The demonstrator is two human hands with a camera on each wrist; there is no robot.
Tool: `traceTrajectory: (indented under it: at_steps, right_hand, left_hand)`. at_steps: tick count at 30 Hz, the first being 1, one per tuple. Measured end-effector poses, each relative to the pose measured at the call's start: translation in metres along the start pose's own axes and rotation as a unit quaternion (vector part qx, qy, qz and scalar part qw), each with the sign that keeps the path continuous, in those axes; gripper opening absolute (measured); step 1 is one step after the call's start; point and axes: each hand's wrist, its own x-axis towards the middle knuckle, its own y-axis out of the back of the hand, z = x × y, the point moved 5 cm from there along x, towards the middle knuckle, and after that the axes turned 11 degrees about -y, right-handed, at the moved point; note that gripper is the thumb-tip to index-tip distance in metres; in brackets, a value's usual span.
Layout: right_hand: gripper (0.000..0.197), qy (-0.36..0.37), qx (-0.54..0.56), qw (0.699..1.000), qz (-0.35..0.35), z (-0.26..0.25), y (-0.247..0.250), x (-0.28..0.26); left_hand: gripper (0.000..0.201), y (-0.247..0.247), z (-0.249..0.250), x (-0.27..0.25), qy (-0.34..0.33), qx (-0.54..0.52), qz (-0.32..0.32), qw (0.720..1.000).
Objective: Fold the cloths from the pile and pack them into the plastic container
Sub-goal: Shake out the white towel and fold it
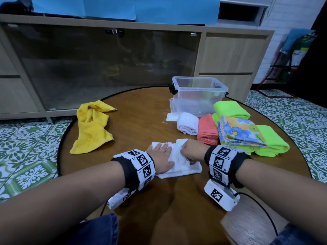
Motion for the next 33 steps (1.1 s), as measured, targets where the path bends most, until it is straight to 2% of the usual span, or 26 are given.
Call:
traceTrajectory:
  at_steps: [4, 7, 9, 11, 14, 17, 19, 22, 24, 25, 27, 30, 31, 33]
  right_hand:
    - [0.027, 0.005, -0.038, 0.999, 0.006, 0.002, -0.004, -0.003]
    - [0.027, 0.027, -0.049, 0.997, 0.058, 0.004, 0.003, -0.002]
    - [0.03, -0.011, -0.034, 0.995, 0.098, 0.014, 0.01, 0.005]
    - [0.043, -0.079, -0.041, 0.994, 0.062, 0.025, 0.008, 0.008]
    - [0.051, -0.136, -0.025, 0.99, -0.015, 0.034, 0.004, 0.004]
    - [0.047, -0.128, -0.008, 0.991, -0.032, 0.035, 0.006, 0.0]
    - [0.041, -0.103, -0.001, 0.995, 0.0, 0.031, 0.009, 0.003]
    - [0.027, -0.033, -0.002, 0.996, 0.086, 0.019, 0.02, 0.004]
    - [0.011, 0.028, -0.038, 0.987, 0.151, 0.009, 0.029, -0.004]
    - [0.01, 0.062, -0.059, 0.978, 0.188, 0.004, 0.033, -0.01]
    - [0.02, 0.121, -0.107, 0.957, 0.242, -0.006, 0.035, -0.021]
    - [0.023, 0.183, -0.162, 0.93, 0.277, -0.017, 0.027, -0.038]
    - [0.024, 0.201, -0.18, 0.921, 0.28, -0.019, 0.022, -0.043]
    - [0.026, 0.231, -0.221, 0.908, 0.27, -0.023, 0.009, -0.05]
  left_hand:
    - [0.063, 0.0, 0.0, -0.007, -0.008, 0.026, -0.007, 1.0]
    - [0.051, 0.014, 0.0, -0.012, -0.016, 0.037, 0.014, 0.999]
    - [0.044, 0.025, -0.002, -0.015, -0.044, -0.003, 0.043, 0.998]
    - [0.055, 0.028, -0.005, -0.019, -0.083, -0.038, 0.052, 0.994]
    - [0.068, 0.014, -0.006, -0.019, -0.141, 0.002, -0.001, 0.99]
    - [0.07, 0.003, -0.007, -0.014, -0.154, 0.048, -0.058, 0.985]
    - [0.069, 0.003, -0.007, -0.013, -0.164, 0.066, -0.063, 0.982]
    - [0.072, 0.003, -0.006, -0.012, -0.192, 0.059, -0.005, 0.98]
    - [0.066, 0.005, -0.004, -0.011, -0.202, 0.027, 0.051, 0.978]
    - [0.061, 0.008, -0.004, -0.012, -0.203, 0.008, 0.074, 0.976]
    - [0.042, 0.019, -0.011, -0.013, -0.189, -0.045, 0.134, 0.972]
    - [0.018, 0.04, -0.034, -0.019, -0.116, -0.109, 0.263, 0.952]
    - [0.027, 0.044, -0.043, -0.022, -0.091, -0.114, 0.298, 0.943]
    - [0.056, 0.043, -0.053, -0.025, -0.078, -0.113, 0.317, 0.939]
